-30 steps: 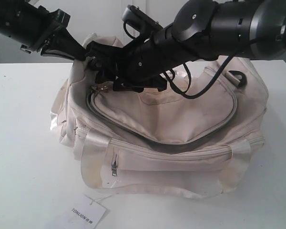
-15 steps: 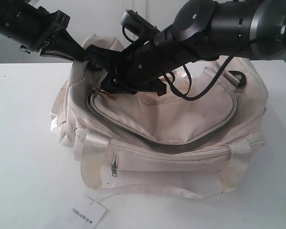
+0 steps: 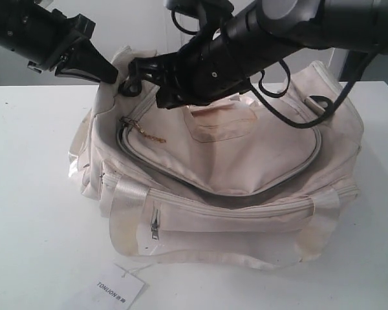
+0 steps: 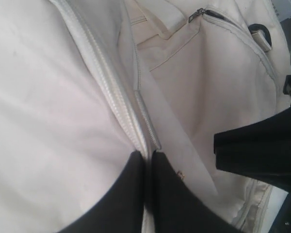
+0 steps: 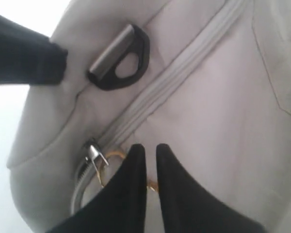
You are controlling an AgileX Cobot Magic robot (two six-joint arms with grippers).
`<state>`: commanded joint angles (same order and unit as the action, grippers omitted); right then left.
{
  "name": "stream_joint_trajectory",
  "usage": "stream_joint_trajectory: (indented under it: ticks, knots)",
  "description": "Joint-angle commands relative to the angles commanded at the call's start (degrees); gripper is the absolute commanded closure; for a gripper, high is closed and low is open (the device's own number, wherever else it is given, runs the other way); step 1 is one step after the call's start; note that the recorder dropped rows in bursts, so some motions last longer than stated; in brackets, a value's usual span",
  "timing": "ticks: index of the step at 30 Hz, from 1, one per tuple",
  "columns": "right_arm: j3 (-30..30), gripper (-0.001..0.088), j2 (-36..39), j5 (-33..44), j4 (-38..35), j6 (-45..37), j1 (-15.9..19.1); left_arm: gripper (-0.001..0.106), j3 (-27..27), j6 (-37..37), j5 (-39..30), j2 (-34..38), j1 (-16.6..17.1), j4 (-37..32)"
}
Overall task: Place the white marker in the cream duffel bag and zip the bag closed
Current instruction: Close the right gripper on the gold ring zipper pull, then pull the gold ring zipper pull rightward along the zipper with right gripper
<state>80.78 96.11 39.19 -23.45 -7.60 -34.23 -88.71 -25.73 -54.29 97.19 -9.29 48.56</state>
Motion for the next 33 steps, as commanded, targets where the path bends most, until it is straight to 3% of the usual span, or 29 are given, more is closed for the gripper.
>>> stream_joint_trajectory:
  ticks: [6,10,21,33]
  knots:
    - [0.00,0.0542,0.00,1.03,-2.71,-0.57,0.00,0.105,0.00,0.00,-0.45,0.53,0.00,0.00]
    - [0.00,0.0484,0.00,2.23,-8.98,-7.36,0.00,0.105,0.00,0.00,-0.34,0.54,0.00,0.00]
    - [0.00,0.0480,2.09,1.74,-11.62,-12.87,0.00,0.105,0.00,0.00,-0.35,0.54,0.00,0.00]
    - [0.00,0.0480,4.30,-0.90,-13.18,-13.20,-1.13,0.105,0.00,0.00,-0.24,0.54,0.00,0.00]
